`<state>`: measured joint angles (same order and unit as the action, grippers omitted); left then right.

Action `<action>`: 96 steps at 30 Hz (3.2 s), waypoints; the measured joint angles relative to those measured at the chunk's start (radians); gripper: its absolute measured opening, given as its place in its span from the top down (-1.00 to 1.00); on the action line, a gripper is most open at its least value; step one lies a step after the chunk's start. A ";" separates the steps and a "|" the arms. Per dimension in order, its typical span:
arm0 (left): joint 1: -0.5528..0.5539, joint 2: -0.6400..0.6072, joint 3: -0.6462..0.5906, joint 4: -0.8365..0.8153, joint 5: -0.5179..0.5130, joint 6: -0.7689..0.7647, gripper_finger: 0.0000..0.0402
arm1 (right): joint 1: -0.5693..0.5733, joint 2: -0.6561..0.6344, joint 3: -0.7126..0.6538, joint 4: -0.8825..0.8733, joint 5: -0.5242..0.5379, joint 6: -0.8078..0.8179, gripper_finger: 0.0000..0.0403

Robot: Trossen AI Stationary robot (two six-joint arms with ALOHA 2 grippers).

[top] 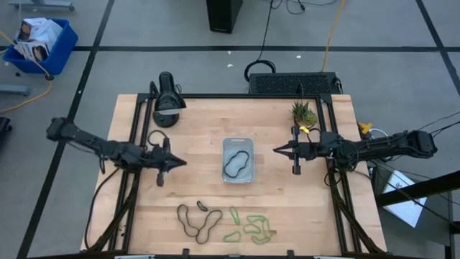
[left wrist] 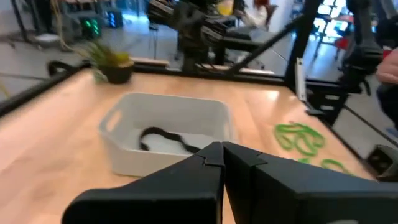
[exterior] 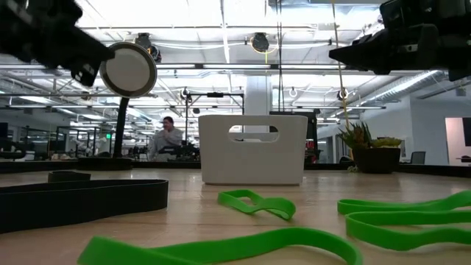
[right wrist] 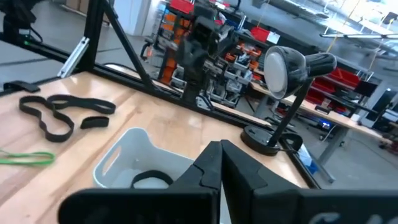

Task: Pick and place rubber bands into bin
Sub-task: Put the black rubber band into the gray bin

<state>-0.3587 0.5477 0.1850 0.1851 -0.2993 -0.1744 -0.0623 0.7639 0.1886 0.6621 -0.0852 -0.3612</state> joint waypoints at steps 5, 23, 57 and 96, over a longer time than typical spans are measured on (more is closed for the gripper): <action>-0.094 0.297 0.209 -0.088 -0.098 -0.018 0.98 | 0.000 0.000 0.000 -0.001 -0.010 -0.019 1.00; -0.138 0.990 0.679 -0.527 0.111 -0.020 0.84 | -0.002 0.000 0.000 0.023 -0.020 0.022 1.00; -0.205 1.174 0.677 -0.426 0.202 -0.004 0.47 | -0.002 0.000 0.000 0.006 -0.016 0.063 1.00; -0.218 0.004 0.077 -0.171 -0.252 0.268 0.96 | -0.002 0.000 0.000 -0.019 -0.016 0.035 1.00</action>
<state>-0.5768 0.5517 0.2620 0.0139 -0.5510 0.0933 -0.0639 0.7641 0.1886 0.6435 -0.1017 -0.3259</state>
